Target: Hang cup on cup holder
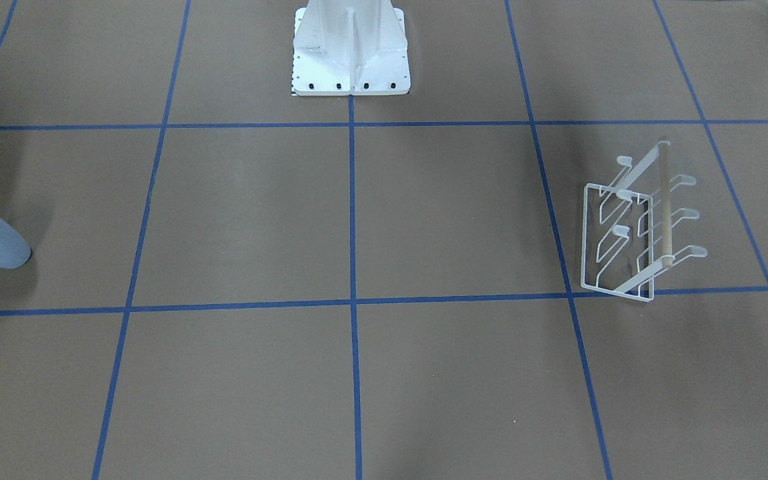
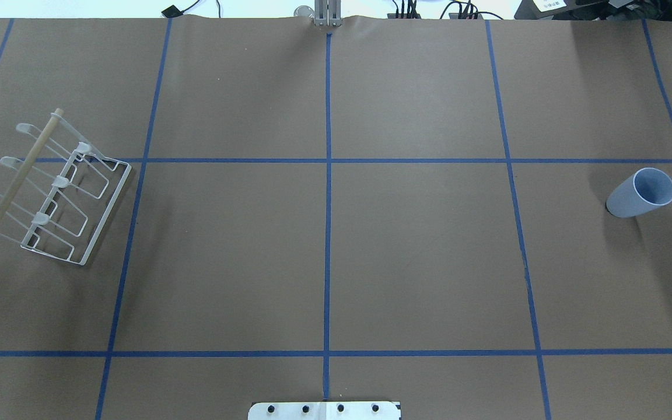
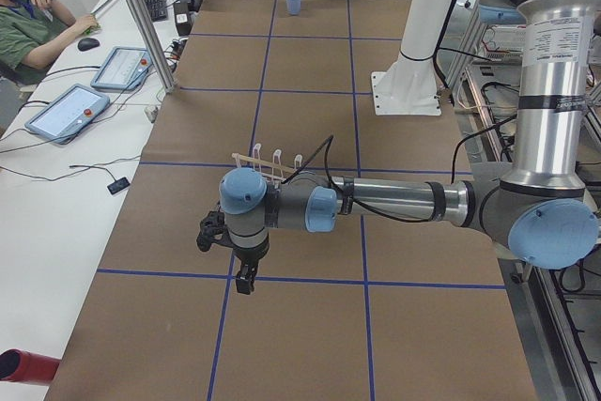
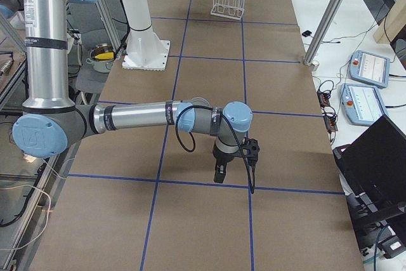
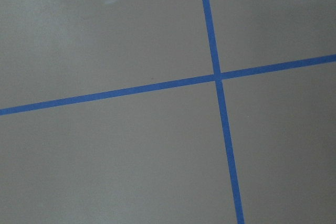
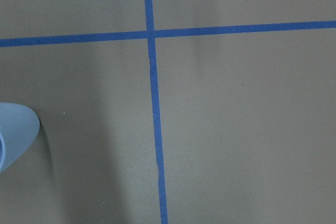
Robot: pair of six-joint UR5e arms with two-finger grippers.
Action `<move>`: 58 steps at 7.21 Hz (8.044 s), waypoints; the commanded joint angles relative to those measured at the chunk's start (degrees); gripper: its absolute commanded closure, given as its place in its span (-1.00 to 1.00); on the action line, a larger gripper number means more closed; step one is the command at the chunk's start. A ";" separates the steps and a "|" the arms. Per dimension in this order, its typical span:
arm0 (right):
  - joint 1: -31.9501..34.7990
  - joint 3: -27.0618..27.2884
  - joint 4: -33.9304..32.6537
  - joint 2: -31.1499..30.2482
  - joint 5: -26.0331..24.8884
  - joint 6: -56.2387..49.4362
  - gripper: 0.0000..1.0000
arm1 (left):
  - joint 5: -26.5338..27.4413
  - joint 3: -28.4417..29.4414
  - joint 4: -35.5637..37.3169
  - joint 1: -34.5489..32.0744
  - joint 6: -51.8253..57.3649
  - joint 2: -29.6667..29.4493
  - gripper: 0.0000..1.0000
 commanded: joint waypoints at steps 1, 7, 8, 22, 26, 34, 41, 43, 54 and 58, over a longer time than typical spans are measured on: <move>0.00 0.00 0.01 0.00 0.08 -0.26 -1.00 | 0.09 0.00 0.18 0.00 0.38 -0.13 -0.98; 0.00 0.87 6.11 2.79 -0.71 0.17 -1.00 | 0.01 -0.08 -0.17 0.00 0.13 -0.84 -0.98; -0.09 1.66 6.85 4.03 -0.80 0.27 -1.00 | 0.00 0.00 -0.35 0.09 0.12 -0.93 -0.98; -15.64 -11.69 15.21 9.14 7.99 0.35 -1.00 | 0.09 5.72 -11.42 1.85 -1.46 -1.63 -0.98; -18.19 -12.22 15.30 9.23 7.99 0.35 0.05 | 0.09 5.72 -11.42 1.76 -1.46 -1.63 -0.98; -17.49 -0.40 21.71 7.91 14.31 13.73 1.00 | 0.00 4.84 -11.42 1.85 -5.05 -2.42 -0.98; -25.39 2.55 72.56 10.19 13.09 80.53 1.00 | -12.29 3.87 -45.11 6.75 -41.98 -5.67 -0.98; -27.50 3.51 79.33 12.29 13.09 89.86 1.00 | -13.09 3.87 -63.79 10.96 -64.70 -5.50 -0.98; -48.16 8.00 99.13 22.32 -8.44 112.59 1.00 | 20.04 -13.44 -87.63 44.12 -130.29 -16.20 -0.98; -54.22 7.56 105.47 23.28 -18.45 112.41 1.00 | 27.29 -13.62 -87.62 51.30 -135.14 -22.18 -0.97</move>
